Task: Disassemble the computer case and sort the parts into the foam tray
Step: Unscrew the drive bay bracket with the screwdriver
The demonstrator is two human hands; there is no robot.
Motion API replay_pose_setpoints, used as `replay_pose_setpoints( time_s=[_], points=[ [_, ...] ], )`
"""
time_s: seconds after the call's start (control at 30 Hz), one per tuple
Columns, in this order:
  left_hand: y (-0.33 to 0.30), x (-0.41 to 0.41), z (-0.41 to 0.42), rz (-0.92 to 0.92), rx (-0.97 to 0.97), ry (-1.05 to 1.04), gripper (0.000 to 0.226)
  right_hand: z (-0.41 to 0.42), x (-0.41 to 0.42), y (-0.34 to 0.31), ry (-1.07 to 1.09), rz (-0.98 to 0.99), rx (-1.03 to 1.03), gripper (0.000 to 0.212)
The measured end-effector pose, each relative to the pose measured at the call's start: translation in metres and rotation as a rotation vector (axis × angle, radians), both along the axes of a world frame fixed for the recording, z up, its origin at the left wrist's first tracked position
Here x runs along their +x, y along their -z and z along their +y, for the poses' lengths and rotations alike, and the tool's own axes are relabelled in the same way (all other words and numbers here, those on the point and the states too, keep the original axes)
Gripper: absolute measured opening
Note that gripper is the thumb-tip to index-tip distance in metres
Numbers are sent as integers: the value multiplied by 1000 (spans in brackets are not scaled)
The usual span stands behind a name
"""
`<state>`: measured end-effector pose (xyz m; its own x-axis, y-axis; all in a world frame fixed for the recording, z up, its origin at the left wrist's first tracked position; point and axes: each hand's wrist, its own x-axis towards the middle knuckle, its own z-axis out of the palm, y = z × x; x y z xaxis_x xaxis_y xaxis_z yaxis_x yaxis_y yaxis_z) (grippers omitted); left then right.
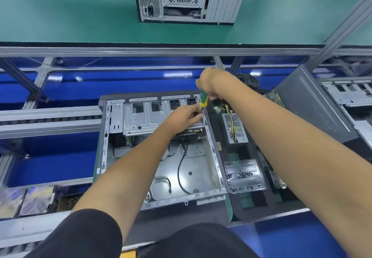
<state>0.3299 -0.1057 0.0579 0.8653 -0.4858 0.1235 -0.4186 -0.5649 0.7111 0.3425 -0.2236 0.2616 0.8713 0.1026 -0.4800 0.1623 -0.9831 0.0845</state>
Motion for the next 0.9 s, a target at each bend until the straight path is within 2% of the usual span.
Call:
replay_pose_setpoints(
  time_s=[0.07,0.13,0.17,0.33,0.47,0.5,0.6,0.67,0.73,0.8,0.9],
  points=[
    [2,-1,0,-8,-2,-17,17,-3,7,4,-15,54,69,22],
    [3,0,0,9,-1,-30,20,-7,12,7,-64,87,128,6],
    [3,0,0,19,0,-31,21,-9,14,5,-93,109,142,6],
    [4,2,-1,42,-49,-33,27,-9,11,-8,-256,245,23,15],
    [5,2,-2,37,-13,-47,30,-7,2,-7,-488,125,-42,25],
    [4,3,-2,38,-5,-51,30,-7,2,-6,-496,114,-6,26],
    [4,3,-2,42,2,-58,30,-11,4,-4,-392,130,170,11],
    [4,4,-3,67,0,-59,29,-12,5,-1,-341,86,211,14],
    [4,5,-3,112,-15,-56,31,-12,4,3,-354,-4,80,18],
    [2,4,-2,109,-2,-52,47,-8,1,4,-367,-97,-114,27],
    [-1,2,-2,77,35,-36,61,-1,5,2,-379,-25,-161,24]
  ],
)
